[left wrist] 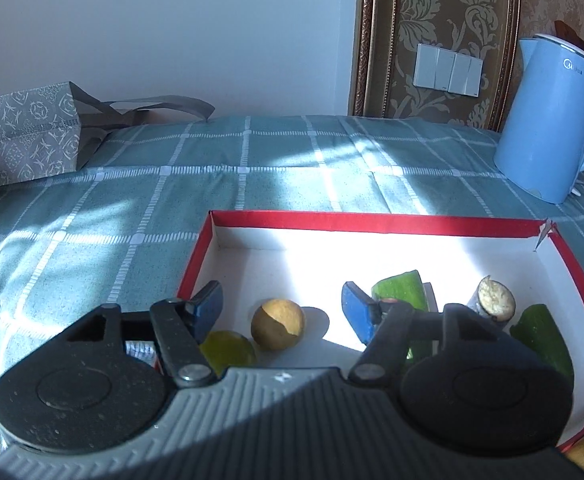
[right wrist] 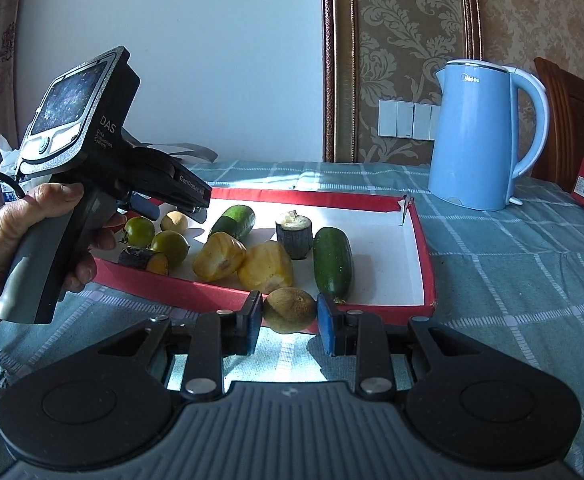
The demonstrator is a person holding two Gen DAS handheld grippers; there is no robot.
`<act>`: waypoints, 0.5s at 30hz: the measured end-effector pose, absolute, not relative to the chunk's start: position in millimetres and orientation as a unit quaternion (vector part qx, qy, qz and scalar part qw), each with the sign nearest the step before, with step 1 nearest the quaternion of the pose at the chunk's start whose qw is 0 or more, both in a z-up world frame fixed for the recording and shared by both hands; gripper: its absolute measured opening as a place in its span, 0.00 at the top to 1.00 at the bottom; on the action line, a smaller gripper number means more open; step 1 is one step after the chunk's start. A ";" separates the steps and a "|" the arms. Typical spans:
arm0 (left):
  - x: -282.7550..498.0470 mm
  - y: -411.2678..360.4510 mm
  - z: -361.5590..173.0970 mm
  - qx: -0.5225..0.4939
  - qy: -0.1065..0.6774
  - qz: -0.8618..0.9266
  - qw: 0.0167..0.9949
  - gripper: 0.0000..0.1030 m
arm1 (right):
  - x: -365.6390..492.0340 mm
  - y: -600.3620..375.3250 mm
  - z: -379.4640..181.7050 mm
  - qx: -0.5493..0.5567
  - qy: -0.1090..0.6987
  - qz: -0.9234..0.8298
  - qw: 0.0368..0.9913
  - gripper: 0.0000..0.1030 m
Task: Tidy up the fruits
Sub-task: 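Carry the tan round fruit into the tray and open the left gripper, then lower the brown kiwi into the tray and open the right gripper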
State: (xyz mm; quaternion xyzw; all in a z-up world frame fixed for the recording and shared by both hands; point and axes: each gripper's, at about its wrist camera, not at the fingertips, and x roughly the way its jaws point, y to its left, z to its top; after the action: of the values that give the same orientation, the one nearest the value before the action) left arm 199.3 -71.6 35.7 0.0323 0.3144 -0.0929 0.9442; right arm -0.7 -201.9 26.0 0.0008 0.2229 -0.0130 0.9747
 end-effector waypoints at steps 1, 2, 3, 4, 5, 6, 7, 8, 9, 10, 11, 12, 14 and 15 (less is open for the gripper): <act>194.9 -70.0 39.1 0.035 0.304 -0.086 0.948 0.28 | -0.3 -202.3 26.1 0.001 0.223 -0.014 0.975 0.72; 190.6 -67.7 43.3 0.036 0.296 -0.082 0.951 0.28 | 0.0 -202.7 26.3 0.002 0.223 -0.015 0.975 0.72; 185.4 -63.5 48.3 0.033 0.290 -0.078 0.953 0.28 | 0.4 -202.8 26.4 0.001 0.223 -0.015 0.975 0.72; 178.7 -57.6 53.2 0.025 0.284 -0.072 0.956 0.28 | 0.3 -203.2 26.2 0.001 0.223 -0.015 0.975 0.72; 170.1 -49.9 58.1 0.015 0.277 -0.066 0.959 0.28 | 0.1 -203.0 26.2 0.000 0.222 -0.016 0.975 0.72; 162.2 -43.2 61.1 0.007 0.270 -0.064 0.961 0.27 | -0.1 -203.0 26.4 -0.002 0.221 -0.018 0.975 0.72; 149.8 -33.0 64.5 -0.003 0.262 -0.062 0.963 0.23 | -0.6 -203.9 26.8 -0.001 0.219 -0.020 0.976 0.72; 137.2 -23.6 66.4 -0.011 0.254 -0.059 0.965 0.18 | -1.0 -204.8 27.3 0.000 0.217 -0.021 0.976 0.72; 125.6 -16.1 66.8 -0.015 0.247 -0.057 0.967 0.16 | -1.5 -205.8 28.1 0.001 0.214 -0.023 0.976 0.72; 111.2 -7.8 66.5 -0.014 0.237 -0.054 0.970 0.16 | -1.7 -207.1 29.0 0.001 0.212 -0.027 0.977 0.72; 99.3 -1.2 65.6 -0.014 0.228 -0.051 0.972 0.16 | -2.2 -208.3 29.8 0.003 0.209 -0.029 0.977 0.72; 88.3 4.5 64.4 -0.010 0.221 -0.046 0.974 0.15 | -2.8 -209.5 31.0 0.004 0.206 -0.032 0.978 0.72; 72.6 13.4 59.6 -0.006 0.215 -0.049 0.975 0.13 | -3.5 -209.9 35.5 0.000 0.194 -0.040 0.980 0.72; 67.5 16.1 56.0 -0.006 0.217 -0.052 0.975 0.12 | -2.1 -209.7 38.3 -0.008 0.191 -0.044 0.981 0.72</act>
State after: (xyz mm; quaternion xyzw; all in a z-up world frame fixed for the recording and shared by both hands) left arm 67.5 16.1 56.0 -0.0058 0.2166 -0.0522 0.9748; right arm -2.1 -209.7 38.3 -0.0078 0.1906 -0.0443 0.9806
